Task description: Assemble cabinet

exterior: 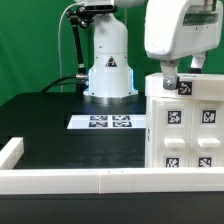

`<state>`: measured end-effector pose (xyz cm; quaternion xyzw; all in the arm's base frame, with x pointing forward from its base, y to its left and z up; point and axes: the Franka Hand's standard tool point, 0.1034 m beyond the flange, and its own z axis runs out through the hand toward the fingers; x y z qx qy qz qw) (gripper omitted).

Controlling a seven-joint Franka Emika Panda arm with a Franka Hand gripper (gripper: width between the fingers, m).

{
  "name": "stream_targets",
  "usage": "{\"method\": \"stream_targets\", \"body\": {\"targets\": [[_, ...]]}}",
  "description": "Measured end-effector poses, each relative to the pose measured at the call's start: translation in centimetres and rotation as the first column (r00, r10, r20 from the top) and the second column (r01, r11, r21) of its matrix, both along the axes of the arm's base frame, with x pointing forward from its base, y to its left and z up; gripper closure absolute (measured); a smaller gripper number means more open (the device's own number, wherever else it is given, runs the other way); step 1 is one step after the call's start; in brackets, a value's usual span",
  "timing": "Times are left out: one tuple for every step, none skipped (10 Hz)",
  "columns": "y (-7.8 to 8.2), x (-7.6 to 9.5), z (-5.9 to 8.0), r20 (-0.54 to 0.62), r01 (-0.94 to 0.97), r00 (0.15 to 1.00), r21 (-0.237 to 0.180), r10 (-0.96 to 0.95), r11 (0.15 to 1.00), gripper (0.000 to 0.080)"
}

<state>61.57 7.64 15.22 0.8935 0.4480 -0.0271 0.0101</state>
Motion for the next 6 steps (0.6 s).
{"method": "stream_targets", "body": {"targets": [[-0.04, 0.0, 0.0, 0.001, 0.023, 1.0, 0.0, -0.023, 1.0, 0.0003], [-0.04, 0.0, 0.0, 0.004, 0.087, 0.996, -0.002, -0.087, 0.996, 0.0003], [-0.09, 0.01, 0.0, 0.004, 0.094, 0.996, -0.003, -0.094, 0.996, 0.0003], [-0.14, 0.02, 0.0, 0.004, 0.095, 0.995, -0.003, -0.095, 0.995, 0.0107], [-0.15, 0.02, 0.0, 0.004, 0.095, 0.995, -0.003, -0.095, 0.995, 0.024], [-0.19, 0.02, 0.0, 0.004, 0.095, 0.995, -0.003, -0.095, 0.995, 0.024]]}}
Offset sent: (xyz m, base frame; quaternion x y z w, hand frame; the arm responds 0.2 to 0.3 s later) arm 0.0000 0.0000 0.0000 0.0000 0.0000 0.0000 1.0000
